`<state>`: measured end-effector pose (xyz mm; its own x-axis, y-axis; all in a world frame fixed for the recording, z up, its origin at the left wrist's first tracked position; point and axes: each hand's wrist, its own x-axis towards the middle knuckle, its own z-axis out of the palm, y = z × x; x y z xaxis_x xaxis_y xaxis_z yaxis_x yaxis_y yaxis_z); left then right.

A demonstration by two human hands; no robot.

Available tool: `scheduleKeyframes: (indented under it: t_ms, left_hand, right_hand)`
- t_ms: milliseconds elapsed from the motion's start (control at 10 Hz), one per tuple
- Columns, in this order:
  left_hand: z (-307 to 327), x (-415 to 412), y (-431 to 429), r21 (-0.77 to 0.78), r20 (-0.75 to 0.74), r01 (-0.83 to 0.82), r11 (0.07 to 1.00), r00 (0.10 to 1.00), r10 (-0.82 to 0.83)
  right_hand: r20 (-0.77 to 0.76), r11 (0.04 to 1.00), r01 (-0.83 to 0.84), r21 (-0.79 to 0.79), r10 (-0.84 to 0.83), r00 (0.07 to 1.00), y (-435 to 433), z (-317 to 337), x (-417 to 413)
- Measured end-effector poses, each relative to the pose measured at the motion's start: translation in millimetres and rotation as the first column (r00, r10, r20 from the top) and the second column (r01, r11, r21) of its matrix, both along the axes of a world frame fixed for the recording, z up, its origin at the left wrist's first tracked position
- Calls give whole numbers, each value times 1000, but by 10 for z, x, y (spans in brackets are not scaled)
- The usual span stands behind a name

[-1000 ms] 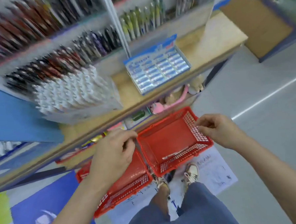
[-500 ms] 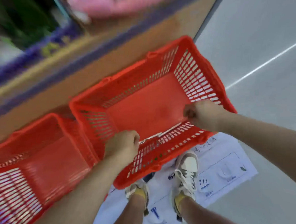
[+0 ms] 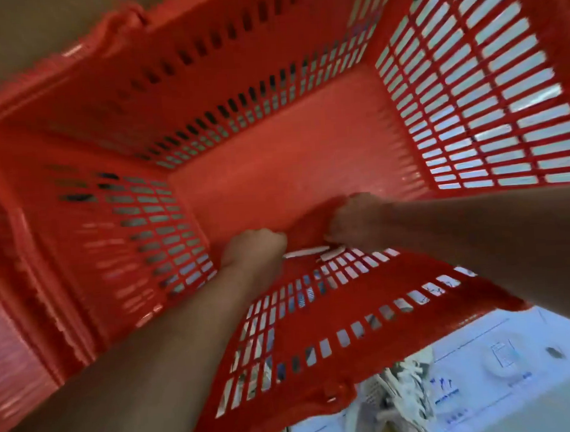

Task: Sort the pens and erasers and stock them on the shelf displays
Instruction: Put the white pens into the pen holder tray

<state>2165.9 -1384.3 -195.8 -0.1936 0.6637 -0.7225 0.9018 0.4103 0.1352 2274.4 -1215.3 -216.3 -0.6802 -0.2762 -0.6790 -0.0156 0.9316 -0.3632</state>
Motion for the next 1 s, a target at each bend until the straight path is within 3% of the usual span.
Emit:
scheduleKeyframes:
  t_ms: [100,200,300,400,500,600,700,800,900,1000]
  left_hand:
    - [-3,-78,4,25,-64,-17,1000,998,18]
    - [-40,-199,45,-3,-134,-110,994,985,109]
    - [-35,-275,82,-20,-174,-209,978,964,202]
    - [-26,-300,112,30,-164,-281,959,945,282]
    - [4,-330,127,27,-58,-467,884,882,468]
    - [191,-276,139,-112,293,-823,557,508,810]
    - [618,-206,144,-121,467,-900,419,321,824]
    - [1277,-153,171,-29,556,-943,332,261,789]
    - [2103,-134,223,-5,645,-993,122,90,759]
    - [3067,-125,315,-14,709,-999,-37,-37,704]
  right_hand:
    - [47,958,-238,161,234,971,-21,165,-32]
    - [23,933,-308,188,310,951,72,145,14]
    - [38,943,-271,193,269,962,220,160,13]
    - [86,941,-201,273,185,979,192,117,-14]
    - [22,930,283,233,-296,955,320,155,-73]
    - [79,470,882,39,-881,466,407,345,-180]
    - [347,-46,987,-151,-938,10,335,788,-273]
    - [522,-127,965,-229,-853,12,208,1485,-195]
    - [554,-248,900,-359,-832,-8,56,2214,-61]
    - [598,-430,810,-399,-791,-126,-7,3024,29]
